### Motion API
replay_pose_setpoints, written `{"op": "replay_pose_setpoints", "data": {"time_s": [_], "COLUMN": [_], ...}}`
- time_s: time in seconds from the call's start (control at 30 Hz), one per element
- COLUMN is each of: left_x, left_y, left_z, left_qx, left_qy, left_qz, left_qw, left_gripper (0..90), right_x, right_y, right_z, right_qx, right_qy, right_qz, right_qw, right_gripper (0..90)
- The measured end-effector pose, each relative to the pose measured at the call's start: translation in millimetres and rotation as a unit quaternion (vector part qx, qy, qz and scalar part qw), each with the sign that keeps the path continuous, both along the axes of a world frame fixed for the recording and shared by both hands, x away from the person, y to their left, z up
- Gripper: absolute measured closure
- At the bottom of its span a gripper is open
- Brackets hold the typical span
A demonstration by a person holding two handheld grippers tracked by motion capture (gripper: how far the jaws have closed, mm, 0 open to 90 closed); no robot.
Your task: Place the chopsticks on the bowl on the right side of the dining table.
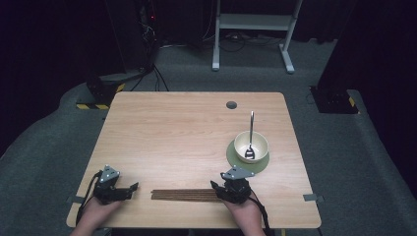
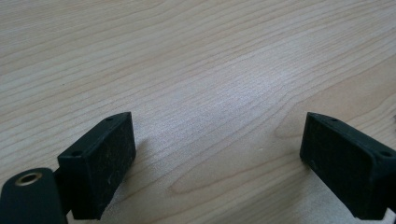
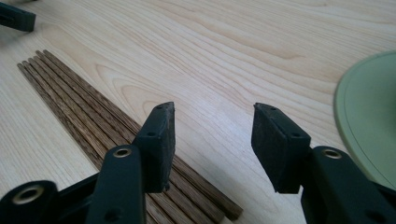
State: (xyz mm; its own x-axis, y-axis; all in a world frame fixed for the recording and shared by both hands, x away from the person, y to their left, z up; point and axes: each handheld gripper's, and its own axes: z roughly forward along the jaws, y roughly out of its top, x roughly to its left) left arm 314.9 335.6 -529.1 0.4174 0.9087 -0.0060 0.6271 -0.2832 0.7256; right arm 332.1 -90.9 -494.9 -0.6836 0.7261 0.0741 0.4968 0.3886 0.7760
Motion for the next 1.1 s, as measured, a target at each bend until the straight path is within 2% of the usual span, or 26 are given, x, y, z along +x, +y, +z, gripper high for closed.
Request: {"op": "replay_pose_setpoints", "data": {"time_s": [0.03,0.17,0.23,0.33,0.43,0.73,1.1], "left_x": [-0.4,-1.3,-1.6,-2.4,-1.9,-0.7,-0.1], "left_y": [0.0,0.2,0.1,0.3,0.2,1.3,1.4], "left_z": [0.0,-0.1,-0.1,0.0,0.0,0.0,0.0], "left_qx": [0.000,-0.001,-0.001,0.000,0.001,-0.001,-0.001], "left_qy": [0.000,0.000,0.000,0.000,0.000,-0.001,-0.001], "left_qz": [0.001,0.003,0.004,0.008,0.011,0.010,0.011], "left_qw": [1.0000,1.0000,1.0000,1.0000,0.9999,0.9999,0.9999], "left_gripper": [10.3,10.3,10.3,10.3,10.2,10.8,10.9], "right_x": [0.9,9.4,8.3,4.9,1.2,-2.9,-1.4], "right_y": [1.5,6.3,7.3,12.6,15.3,9.8,9.6], "right_z": [0.4,2.7,1.9,-1.6,-1.5,-5.9,-14.5], "right_qx": [-0.002,-0.014,-0.010,-0.017,-0.021,-0.024,-0.043], "right_qy": [0.000,-0.002,-0.003,0.002,0.000,0.018,0.021], "right_qz": [0.006,0.021,0.020,0.040,0.048,0.048,0.039], "right_qw": [1.0000,0.9997,0.9997,0.9991,0.9986,0.9984,0.9981], "right_gripper": [53.7,52.7,54.0,56.9,58.0,62.0,63.3]}}
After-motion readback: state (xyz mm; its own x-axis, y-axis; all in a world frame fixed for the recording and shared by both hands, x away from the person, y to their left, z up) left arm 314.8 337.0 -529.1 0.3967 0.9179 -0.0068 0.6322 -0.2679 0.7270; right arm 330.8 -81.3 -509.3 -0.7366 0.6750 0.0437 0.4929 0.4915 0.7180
